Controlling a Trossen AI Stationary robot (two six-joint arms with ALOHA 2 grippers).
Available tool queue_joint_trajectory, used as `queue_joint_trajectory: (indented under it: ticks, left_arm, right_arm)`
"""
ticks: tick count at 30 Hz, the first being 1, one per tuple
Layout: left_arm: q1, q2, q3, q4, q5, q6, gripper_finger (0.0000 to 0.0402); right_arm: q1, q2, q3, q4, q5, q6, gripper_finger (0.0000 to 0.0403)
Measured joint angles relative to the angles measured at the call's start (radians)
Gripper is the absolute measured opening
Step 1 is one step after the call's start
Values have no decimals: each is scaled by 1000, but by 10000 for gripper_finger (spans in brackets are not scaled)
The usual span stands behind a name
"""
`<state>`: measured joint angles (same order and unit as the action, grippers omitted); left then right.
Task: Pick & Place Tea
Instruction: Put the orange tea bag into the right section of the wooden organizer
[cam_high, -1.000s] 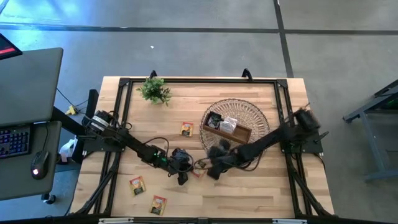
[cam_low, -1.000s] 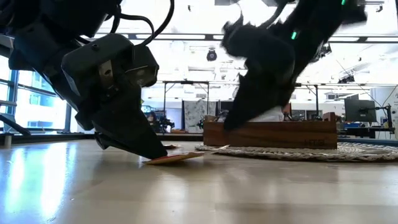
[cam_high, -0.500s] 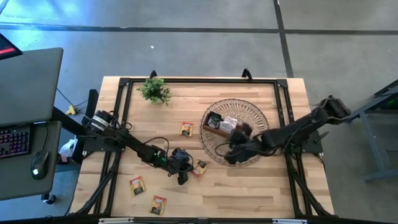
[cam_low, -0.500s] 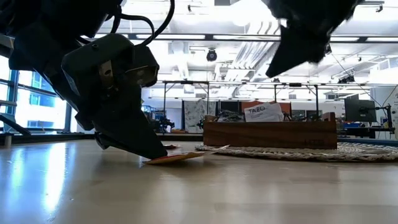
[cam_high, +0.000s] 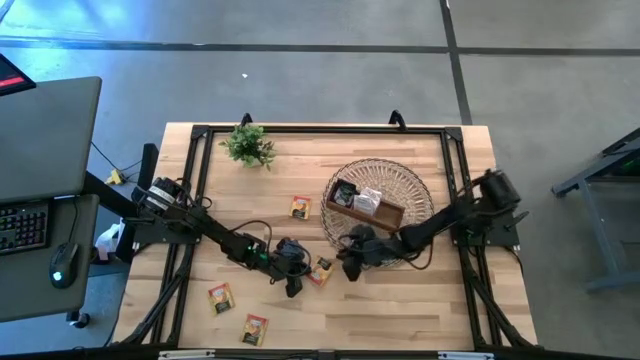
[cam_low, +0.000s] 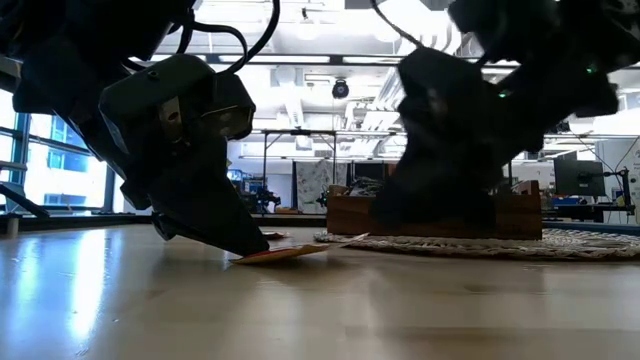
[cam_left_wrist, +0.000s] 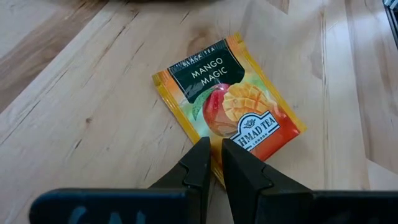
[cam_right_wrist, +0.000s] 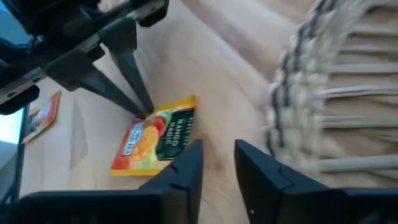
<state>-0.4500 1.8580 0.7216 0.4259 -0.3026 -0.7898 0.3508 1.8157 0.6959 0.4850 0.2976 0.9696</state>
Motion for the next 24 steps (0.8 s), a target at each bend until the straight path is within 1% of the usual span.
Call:
queue_joint_trajectory:
  ticks: [3,6,8,12,14,19,24]
  left_arm:
    - [0,0,0,0,-2,0,44]
    - [0,0,0,1,-3,0,44]
    - [0,0,0,4,-3,0,44]
    - [0,0,-1,9,-4,0,44]
    - [0,0,-1,10,-6,0,44]
    - [0,1,-1,12,-6,3,44]
    - [0,1,-1,17,-9,3,44]
  right_arm:
    - [1,52,59,2,-35,14,111]
    - [3,81,129,-29,-70,2,117]
    - [3,95,180,-105,-72,6,118]
    - [3,116,260,-324,-67,79,118]
    - [3,116,283,-385,-69,123,118]
    - [8,117,297,-389,-67,133,118]
    - [10,117,288,-348,-71,152,117]
